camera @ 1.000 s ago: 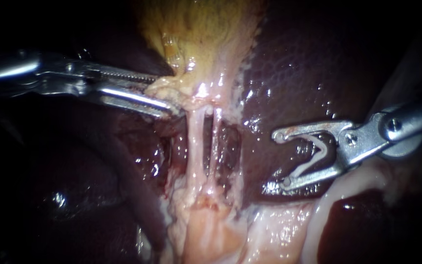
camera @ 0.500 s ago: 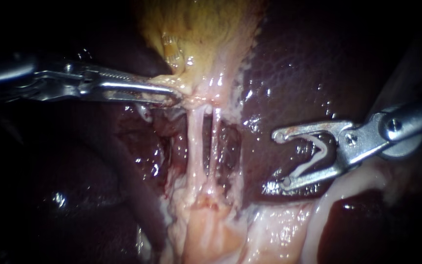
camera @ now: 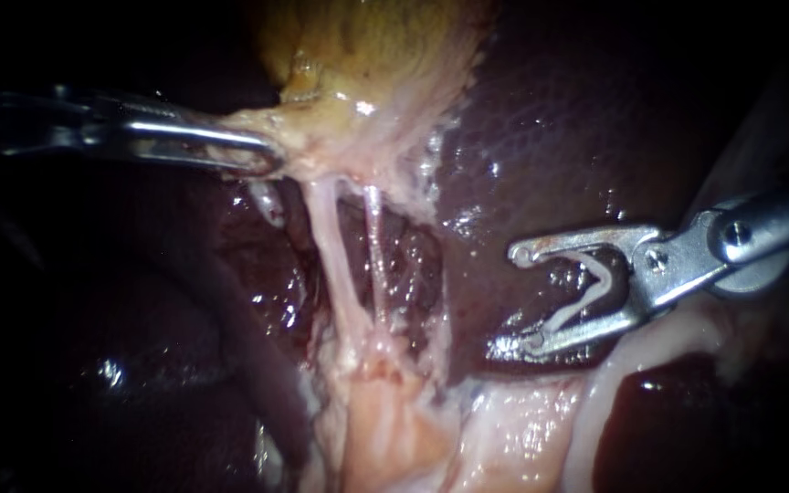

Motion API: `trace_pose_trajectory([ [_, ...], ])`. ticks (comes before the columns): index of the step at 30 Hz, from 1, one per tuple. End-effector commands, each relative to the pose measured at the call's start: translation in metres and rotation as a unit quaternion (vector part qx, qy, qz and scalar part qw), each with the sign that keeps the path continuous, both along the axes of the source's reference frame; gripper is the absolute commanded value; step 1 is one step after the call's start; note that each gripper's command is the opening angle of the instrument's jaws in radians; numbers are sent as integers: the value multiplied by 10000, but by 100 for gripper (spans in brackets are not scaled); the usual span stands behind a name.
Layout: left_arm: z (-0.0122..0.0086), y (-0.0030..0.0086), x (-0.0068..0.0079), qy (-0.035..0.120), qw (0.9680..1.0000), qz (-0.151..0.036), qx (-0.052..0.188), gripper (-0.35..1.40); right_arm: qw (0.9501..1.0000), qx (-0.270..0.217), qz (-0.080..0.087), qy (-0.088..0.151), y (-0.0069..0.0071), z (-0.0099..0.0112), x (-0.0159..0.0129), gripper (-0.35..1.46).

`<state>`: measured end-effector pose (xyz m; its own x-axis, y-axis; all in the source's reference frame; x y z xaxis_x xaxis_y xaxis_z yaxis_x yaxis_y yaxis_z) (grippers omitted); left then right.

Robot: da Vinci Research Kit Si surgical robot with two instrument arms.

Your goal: Grabbing gallbladder

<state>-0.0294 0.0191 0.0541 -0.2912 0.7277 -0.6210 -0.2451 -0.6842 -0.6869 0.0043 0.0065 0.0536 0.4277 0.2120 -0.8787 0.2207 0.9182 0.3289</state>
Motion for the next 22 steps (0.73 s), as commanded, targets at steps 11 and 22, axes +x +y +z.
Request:
trace_pose_trajectory([
  [11,-19,6,8,-46,9999,-113,33,-35,10000,0,1,-1,0,0,0,47],
  [22,-18,6,9,-47,9999,-112,31,-35,10000,0,0,-1,0,0,0,47],
])
